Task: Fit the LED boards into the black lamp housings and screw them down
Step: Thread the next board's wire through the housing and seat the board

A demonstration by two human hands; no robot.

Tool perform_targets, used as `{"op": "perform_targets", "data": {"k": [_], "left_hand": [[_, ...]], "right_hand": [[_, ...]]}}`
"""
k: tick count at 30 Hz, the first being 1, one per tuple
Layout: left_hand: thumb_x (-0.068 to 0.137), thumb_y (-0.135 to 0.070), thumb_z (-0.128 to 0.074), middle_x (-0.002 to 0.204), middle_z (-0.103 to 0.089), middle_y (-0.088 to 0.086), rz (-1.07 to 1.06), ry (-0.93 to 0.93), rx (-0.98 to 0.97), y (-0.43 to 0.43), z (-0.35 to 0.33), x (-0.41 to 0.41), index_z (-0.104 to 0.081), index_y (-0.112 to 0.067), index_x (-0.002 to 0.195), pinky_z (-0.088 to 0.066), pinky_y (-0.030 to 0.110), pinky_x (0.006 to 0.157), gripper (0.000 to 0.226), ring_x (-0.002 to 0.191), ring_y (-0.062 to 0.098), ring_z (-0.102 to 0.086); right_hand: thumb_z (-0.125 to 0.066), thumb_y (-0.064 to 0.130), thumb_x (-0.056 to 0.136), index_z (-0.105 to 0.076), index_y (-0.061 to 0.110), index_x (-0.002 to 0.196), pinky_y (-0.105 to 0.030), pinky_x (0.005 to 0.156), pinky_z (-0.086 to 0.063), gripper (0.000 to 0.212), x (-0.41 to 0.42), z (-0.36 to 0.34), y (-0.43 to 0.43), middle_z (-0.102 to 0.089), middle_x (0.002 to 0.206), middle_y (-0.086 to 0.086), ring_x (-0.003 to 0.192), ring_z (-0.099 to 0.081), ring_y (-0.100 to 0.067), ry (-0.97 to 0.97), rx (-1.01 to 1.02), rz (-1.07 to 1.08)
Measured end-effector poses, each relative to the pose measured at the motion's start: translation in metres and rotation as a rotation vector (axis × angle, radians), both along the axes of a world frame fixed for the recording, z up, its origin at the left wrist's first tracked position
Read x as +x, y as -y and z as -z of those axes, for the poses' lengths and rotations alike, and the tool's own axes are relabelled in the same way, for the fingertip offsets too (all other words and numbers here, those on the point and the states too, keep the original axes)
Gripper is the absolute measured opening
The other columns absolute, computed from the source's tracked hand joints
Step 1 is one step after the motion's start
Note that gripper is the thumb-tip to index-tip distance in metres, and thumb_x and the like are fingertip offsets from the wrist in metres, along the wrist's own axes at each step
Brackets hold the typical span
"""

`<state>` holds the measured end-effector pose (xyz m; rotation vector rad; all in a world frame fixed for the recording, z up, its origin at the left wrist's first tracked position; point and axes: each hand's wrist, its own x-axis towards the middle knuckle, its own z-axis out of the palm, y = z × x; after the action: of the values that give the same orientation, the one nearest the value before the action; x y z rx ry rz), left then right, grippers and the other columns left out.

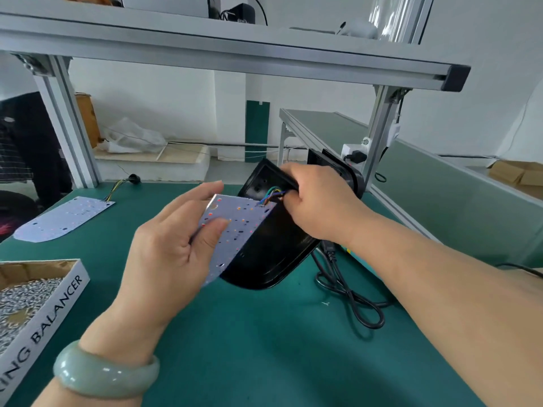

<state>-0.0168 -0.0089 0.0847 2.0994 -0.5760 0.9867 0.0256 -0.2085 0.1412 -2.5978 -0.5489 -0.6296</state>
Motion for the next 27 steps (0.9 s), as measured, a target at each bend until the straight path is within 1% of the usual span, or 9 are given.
{"op": "perform_targets", "data": {"k": [2, 4, 8, 11, 15, 18, 22, 25, 27], "left_hand": [[0.086, -0.006, -0.068, 0.125, -0.056, -0.020, 0.091, -0.145, 0.004, 0.002, 0.006, 0.005, -0.065, 0.007, 0.082, -0.028, -0.006, 0.084, 0.013, 0.112, -0.010, -0.050], [0.082, -0.002, -0.069, 0.120, -0.050, -0.042, 0.218, -0.284, -0.040, 0.005, 0.009, 0.005, -0.071, -0.009, 0.087, -0.028, -0.006, 0.084, 0.009, 0.124, -0.014, -0.042], [0.083, 0.005, -0.066, 0.122, -0.053, -0.026, 0.264, -0.236, -0.047, 0.006, 0.007, 0.004, -0.063, -0.040, 0.091, -0.033, -0.004, 0.079, 0.046, 0.107, -0.015, -0.052], [0.087, -0.004, -0.065, 0.123, -0.052, -0.023, 0.277, -0.240, -0.001, 0.007, 0.009, 0.005, -0.065, -0.034, 0.093, -0.034, -0.003, 0.080, 0.031, 0.104, -0.012, -0.052], [0.083, -0.012, -0.058, 0.119, -0.054, -0.019, 0.282, -0.229, 0.048, 0.012, 0.011, 0.006, -0.071, -0.009, 0.096, -0.035, -0.002, 0.077, 0.019, 0.097, -0.002, -0.054], [0.083, -0.013, -0.058, 0.111, -0.061, -0.001, 0.247, -0.218, 0.106, 0.014, 0.014, 0.007, -0.069, -0.002, 0.092, -0.037, 0.009, 0.070, 0.019, 0.088, 0.021, -0.053], [0.082, -0.016, -0.058, 0.111, -0.062, 0.006, 0.228, -0.225, 0.092, 0.013, 0.015, 0.009, -0.068, 0.002, 0.088, -0.042, 0.023, 0.070, 0.022, 0.085, 0.028, -0.055], [0.083, -0.006, -0.065, 0.110, -0.061, -0.010, 0.267, -0.240, 0.005, 0.010, 0.012, 0.007, -0.069, -0.008, 0.082, -0.039, 0.007, 0.071, 0.005, 0.089, 0.012, -0.057], [0.082, 0.001, -0.070, 0.107, -0.065, -0.018, 0.297, -0.281, -0.099, 0.005, 0.011, 0.006, -0.070, -0.030, 0.084, -0.037, 0.000, 0.077, 0.032, 0.096, -0.006, -0.058]], "right_hand": [[-0.050, 0.004, 0.085, -0.066, 0.021, 0.112, -0.034, 0.073, -0.047, 0.036, -0.001, 0.001, -0.001, -0.070, 0.094, -0.005, 0.089, -0.061, -0.030, 0.035, 0.069, -0.020], [-0.048, -0.003, 0.085, -0.066, 0.018, 0.111, -0.035, 0.077, -0.048, 0.037, -0.002, 0.003, -0.004, -0.070, 0.093, -0.002, 0.090, -0.062, -0.027, -0.014, 0.098, -0.129], [-0.046, -0.006, 0.088, -0.062, 0.019, 0.103, -0.020, 0.079, -0.045, 0.034, -0.005, -0.003, 0.002, -0.063, 0.085, 0.012, 0.080, -0.057, -0.003, -0.310, 0.165, -0.301], [-0.049, 0.000, 0.088, -0.066, 0.012, 0.102, -0.019, 0.076, -0.046, 0.025, -0.006, -0.013, 0.010, -0.066, 0.085, 0.004, 0.078, -0.056, -0.002, -0.483, 0.202, -0.365], [-0.053, 0.000, 0.090, -0.069, 0.012, 0.098, -0.017, 0.069, -0.046, 0.022, -0.005, -0.008, 0.007, -0.066, 0.075, 0.008, 0.066, -0.055, 0.000, -0.303, 0.111, -0.214], [-0.050, -0.003, 0.086, -0.064, 0.010, 0.091, -0.032, 0.064, -0.044, 0.020, -0.005, 0.003, 0.001, -0.063, 0.074, -0.005, 0.069, -0.055, -0.020, -0.157, 0.076, -0.091], [-0.052, 0.002, 0.089, -0.055, 0.023, 0.086, -0.027, 0.053, -0.034, 0.022, -0.006, 0.013, -0.007, -0.050, 0.062, 0.007, 0.057, -0.047, -0.014, -0.072, 0.038, 0.005], [-0.052, 0.001, 0.087, -0.056, 0.020, 0.082, -0.027, 0.055, -0.037, 0.020, -0.006, 0.007, -0.011, -0.051, 0.062, 0.007, 0.058, -0.047, -0.014, -0.149, 0.035, -0.016], [-0.057, 0.003, 0.090, -0.063, 0.013, 0.092, -0.027, 0.067, -0.047, 0.012, -0.004, -0.002, -0.001, -0.060, 0.075, 0.001, 0.070, -0.056, -0.015, -0.404, 0.166, -0.199]]}}
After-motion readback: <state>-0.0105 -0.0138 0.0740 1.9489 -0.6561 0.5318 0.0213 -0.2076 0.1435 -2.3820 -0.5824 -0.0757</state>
